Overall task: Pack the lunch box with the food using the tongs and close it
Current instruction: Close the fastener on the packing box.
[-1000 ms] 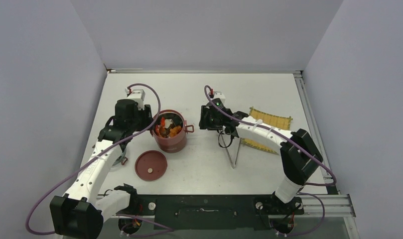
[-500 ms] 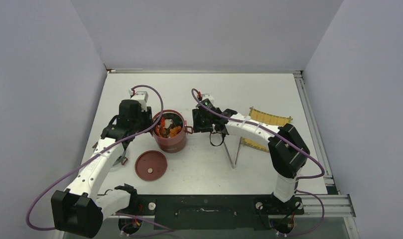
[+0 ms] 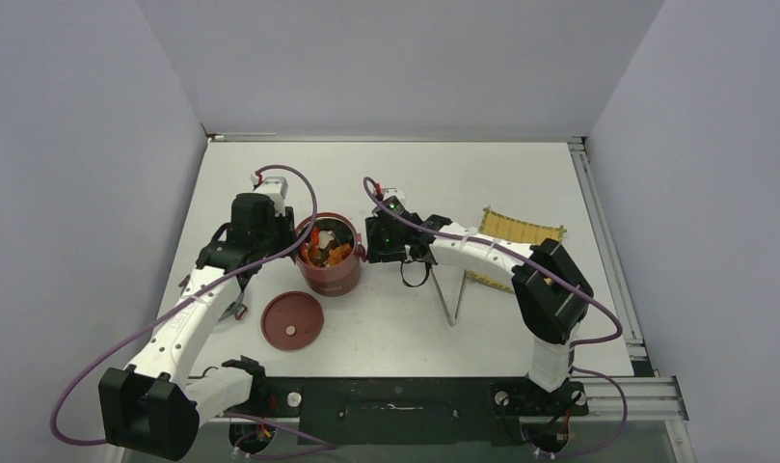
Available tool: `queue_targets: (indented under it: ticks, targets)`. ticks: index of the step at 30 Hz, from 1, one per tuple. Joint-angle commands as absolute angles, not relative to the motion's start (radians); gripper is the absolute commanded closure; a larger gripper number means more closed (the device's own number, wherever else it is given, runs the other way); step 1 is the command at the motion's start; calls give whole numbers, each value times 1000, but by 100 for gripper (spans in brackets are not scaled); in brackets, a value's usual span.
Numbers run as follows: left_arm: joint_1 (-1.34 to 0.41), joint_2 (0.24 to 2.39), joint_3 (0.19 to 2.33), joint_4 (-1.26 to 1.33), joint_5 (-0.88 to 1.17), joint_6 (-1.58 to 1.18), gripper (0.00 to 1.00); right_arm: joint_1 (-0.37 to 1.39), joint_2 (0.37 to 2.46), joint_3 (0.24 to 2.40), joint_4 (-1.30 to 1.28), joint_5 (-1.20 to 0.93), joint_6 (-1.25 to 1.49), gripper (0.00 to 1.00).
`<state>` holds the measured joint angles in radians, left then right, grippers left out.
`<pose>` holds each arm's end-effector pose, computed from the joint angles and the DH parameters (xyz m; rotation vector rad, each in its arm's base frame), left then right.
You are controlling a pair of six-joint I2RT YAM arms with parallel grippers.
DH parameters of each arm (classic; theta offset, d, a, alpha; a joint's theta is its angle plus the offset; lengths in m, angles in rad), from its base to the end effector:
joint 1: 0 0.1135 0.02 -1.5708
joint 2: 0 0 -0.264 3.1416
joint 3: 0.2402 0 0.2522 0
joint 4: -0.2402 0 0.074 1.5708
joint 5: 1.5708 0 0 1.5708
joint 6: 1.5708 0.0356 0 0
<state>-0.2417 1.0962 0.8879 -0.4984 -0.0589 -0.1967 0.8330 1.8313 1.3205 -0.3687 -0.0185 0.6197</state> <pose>0.2284 -0.0542 0.2852 0.0204 2.2812 -0.1631 0.2692 0.2971 0.2167 -0.2815 2.5494 0.6311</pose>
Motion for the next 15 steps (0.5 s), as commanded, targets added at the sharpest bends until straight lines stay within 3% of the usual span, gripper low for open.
queue_targets:
  ticks: [1, 15]
  targets:
    - [-250, 1101, 927, -501, -74, -179, 67, 835, 1834, 1316, -283, -59, 659, 60]
    - [-258, 1116, 929, -507, -69, -178, 70, 834, 1844, 1289, -254, -71, 684, 63]
